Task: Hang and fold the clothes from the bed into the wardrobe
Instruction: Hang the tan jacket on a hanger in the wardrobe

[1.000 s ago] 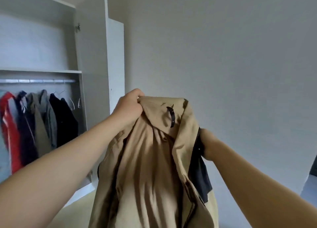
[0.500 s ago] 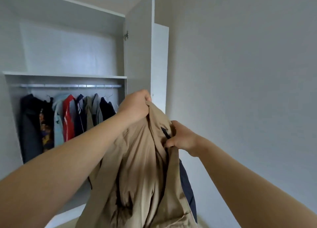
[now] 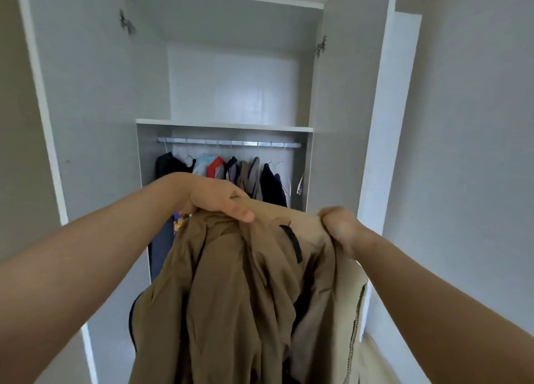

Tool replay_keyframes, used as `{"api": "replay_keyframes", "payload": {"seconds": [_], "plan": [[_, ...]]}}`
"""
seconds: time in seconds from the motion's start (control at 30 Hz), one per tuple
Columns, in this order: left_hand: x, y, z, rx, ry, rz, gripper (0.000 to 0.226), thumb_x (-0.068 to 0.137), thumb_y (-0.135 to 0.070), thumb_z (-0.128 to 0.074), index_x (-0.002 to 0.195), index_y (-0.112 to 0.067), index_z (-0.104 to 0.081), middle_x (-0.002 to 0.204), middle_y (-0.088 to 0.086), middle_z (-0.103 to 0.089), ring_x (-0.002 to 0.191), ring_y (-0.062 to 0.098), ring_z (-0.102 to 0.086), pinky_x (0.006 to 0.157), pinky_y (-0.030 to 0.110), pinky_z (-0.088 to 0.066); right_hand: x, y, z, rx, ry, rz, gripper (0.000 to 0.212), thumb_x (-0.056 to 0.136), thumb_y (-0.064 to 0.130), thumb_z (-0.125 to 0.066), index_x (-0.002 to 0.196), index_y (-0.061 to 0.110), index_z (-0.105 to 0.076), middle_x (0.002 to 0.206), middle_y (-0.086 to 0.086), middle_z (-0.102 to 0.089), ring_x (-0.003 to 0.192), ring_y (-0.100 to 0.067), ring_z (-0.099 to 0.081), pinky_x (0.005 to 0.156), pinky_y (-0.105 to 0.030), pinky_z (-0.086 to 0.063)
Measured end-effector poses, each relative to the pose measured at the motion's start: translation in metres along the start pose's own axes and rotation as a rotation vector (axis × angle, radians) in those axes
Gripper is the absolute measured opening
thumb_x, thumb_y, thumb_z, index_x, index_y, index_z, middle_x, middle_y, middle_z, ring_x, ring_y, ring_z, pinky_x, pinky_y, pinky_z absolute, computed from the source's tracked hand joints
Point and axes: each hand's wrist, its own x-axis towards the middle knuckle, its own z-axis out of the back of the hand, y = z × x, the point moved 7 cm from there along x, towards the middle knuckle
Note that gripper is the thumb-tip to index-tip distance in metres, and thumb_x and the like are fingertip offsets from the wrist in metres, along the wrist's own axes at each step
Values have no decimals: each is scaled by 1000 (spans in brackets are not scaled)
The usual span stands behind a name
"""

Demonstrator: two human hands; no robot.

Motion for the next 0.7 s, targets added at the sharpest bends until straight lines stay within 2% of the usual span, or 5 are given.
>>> {"api": "replay_keyframes", "payload": {"seconds": [0.13, 0.3, 0.47, 0.6, 0.7], "plan": [[13, 43, 34, 133, -115, 95, 17, 83, -42, -62, 81, -26, -64, 90, -6, -64, 85, 11, -61, 81, 24, -49, 45, 11, -69, -91, 148, -6, 37, 95, 1, -34, 65, 20, -40, 73, 0, -42, 63, -9, -39, 62, -17, -37], [39, 68, 80, 521, -316, 102, 34, 90, -41, -53, 91, -10, -65, 77, -4, -54, 72, 10, -50, 70, 23, -41, 64, 17, -126, 121, 399, -82, 28, 96, 11, -38, 96, 3, -65, 97, -20, -63, 87, -28, -59, 74, -32, -50], [52, 83, 147, 549, -733, -9, 31, 90, -38, -50, 73, -11, -51, 70, 1, -45, 68, 15, -45, 65, 30, -38, 117, 67, -143, -94, 24, 193, 8, 87, 12, -49, 79, 12, -47, 74, -1, -49, 66, -14, -44, 56, -25, -35], [70, 109, 191, 142, -819, -81, 30, 88, -32, -58, 67, -10, -54, 68, 2, -51, 66, 13, -48, 61, 23, -37, 138, 93, -189, 293, 180, 281, 6, 92, 23, -55, 87, 20, -54, 86, 3, -55, 78, -11, -52, 71, -20, -41], [82, 123, 191, -475, -610, -135, 22, 85, -29, -65, 76, -9, -63, 68, 3, -63, 65, 14, -58, 64, 24, -48, 131, 104, -227, 310, 423, 315, 22, 94, 26, -53, 116, 25, -54, 107, 9, -62, 96, -3, -60, 72, -10, -46]]}}
